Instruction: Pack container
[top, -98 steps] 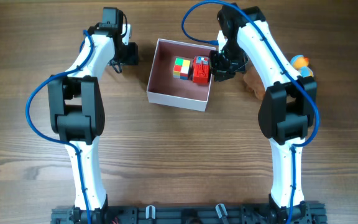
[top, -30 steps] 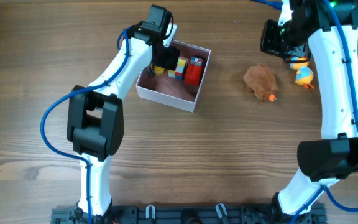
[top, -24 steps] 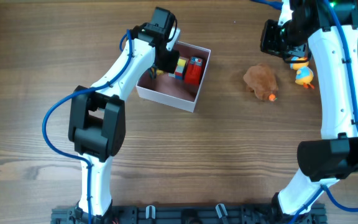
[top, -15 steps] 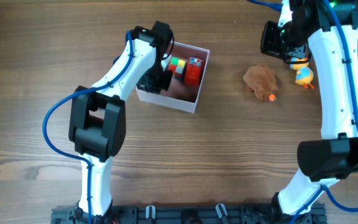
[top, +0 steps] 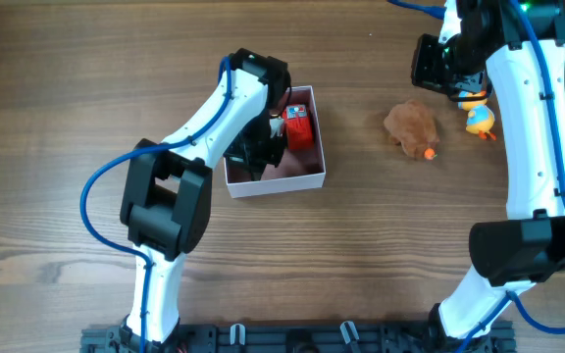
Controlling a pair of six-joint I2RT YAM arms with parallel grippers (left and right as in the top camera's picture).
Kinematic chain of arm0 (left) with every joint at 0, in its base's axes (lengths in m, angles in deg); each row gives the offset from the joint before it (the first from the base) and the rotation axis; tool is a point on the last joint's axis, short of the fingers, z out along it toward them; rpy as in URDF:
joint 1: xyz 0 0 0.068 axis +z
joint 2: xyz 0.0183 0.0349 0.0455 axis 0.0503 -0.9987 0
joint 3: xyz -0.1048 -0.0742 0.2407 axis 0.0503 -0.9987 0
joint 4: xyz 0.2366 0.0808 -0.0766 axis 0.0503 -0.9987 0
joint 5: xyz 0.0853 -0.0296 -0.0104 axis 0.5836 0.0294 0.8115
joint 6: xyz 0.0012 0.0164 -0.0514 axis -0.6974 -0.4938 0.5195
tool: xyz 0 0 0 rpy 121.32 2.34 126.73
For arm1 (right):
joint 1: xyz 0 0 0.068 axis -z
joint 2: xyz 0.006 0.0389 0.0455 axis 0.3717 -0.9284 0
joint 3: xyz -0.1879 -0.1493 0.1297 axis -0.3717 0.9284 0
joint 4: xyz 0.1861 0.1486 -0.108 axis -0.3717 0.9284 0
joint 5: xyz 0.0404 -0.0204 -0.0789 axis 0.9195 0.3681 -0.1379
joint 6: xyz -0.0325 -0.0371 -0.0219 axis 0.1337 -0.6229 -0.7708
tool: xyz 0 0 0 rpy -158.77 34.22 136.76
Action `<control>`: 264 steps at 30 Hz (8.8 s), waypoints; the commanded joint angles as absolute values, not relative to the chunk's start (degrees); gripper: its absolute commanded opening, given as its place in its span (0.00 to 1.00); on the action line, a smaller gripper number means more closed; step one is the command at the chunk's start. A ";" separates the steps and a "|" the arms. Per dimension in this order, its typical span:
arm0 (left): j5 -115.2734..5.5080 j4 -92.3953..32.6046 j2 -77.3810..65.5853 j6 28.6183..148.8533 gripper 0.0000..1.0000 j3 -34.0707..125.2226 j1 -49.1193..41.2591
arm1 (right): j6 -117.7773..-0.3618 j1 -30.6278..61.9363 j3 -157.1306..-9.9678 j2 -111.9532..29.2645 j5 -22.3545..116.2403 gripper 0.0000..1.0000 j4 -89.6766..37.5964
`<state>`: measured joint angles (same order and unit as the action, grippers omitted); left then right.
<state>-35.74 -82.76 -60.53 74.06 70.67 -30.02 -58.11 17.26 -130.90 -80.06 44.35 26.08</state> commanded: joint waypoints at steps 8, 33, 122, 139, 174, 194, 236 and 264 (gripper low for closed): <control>-29.16 -78.67 -51.59 74.65 0.32 73.88 -25.84 | -57.76 18.31 -131.19 -79.21 37.31 0.50 24.77; -32.15 -73.03 -20.55 90.50 1.00 74.78 -1.65 | -71.75 41.28 -128.80 -104.89 39.19 0.79 11.50; -22.67 -73.71 -21.43 87.41 1.00 74.30 2.66 | -41.52 -15.33 -131.10 -96.68 38.91 0.57 1.05; -22.69 -73.82 -21.43 87.41 1.00 74.30 2.66 | -55.55 21.41 -120.91 -82.91 37.62 0.82 17.12; -22.71 -73.93 -21.43 87.44 1.00 74.30 2.66 | -82.59 0.08 -107.60 -64.09 40.09 0.11 3.24; -22.91 -73.90 -21.43 87.41 1.00 74.30 2.66 | -97.56 -13.73 -107.52 -90.97 48.70 0.41 6.01; -22.88 -73.95 -21.43 87.44 1.00 74.30 2.66 | -81.17 -16.14 -95.10 -82.73 51.72 0.04 -8.19; -28.30 -63.83 -23.70 75.20 1.00 64.57 -8.36 | -56.01 15.47 -105.09 -59.89 31.57 1.00 -7.69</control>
